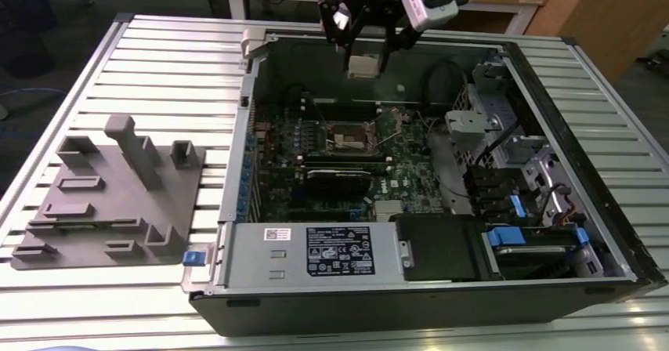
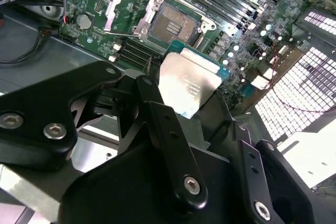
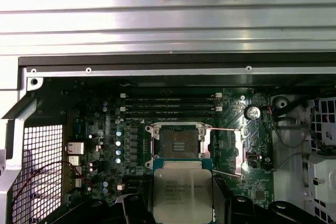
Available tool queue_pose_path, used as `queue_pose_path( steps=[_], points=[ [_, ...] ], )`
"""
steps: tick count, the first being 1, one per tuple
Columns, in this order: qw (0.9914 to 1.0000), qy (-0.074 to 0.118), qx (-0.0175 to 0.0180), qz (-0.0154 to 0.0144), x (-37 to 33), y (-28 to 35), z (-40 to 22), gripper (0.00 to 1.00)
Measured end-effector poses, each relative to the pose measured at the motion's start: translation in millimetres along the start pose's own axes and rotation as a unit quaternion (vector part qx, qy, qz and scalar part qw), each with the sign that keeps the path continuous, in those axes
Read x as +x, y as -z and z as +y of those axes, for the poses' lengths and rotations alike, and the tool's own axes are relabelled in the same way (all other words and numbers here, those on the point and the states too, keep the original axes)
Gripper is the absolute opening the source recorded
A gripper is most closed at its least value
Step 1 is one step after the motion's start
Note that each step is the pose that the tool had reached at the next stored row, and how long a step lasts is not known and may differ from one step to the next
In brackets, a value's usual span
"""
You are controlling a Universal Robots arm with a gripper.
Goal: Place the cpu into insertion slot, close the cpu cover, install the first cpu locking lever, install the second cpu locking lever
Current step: 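Place the cpu into insertion slot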
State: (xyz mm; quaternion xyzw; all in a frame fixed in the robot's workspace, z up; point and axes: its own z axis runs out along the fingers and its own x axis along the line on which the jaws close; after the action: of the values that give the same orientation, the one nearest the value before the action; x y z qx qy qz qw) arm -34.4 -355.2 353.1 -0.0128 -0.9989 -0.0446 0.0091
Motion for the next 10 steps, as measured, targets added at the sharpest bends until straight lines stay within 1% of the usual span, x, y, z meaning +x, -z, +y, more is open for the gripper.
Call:
queue_pose_path(
  steps=[10],
  points=[
    [1.00000,0.000,-0.0001,0.0000,-0.1,-3.2,-0.3,0.54]
  ],
)
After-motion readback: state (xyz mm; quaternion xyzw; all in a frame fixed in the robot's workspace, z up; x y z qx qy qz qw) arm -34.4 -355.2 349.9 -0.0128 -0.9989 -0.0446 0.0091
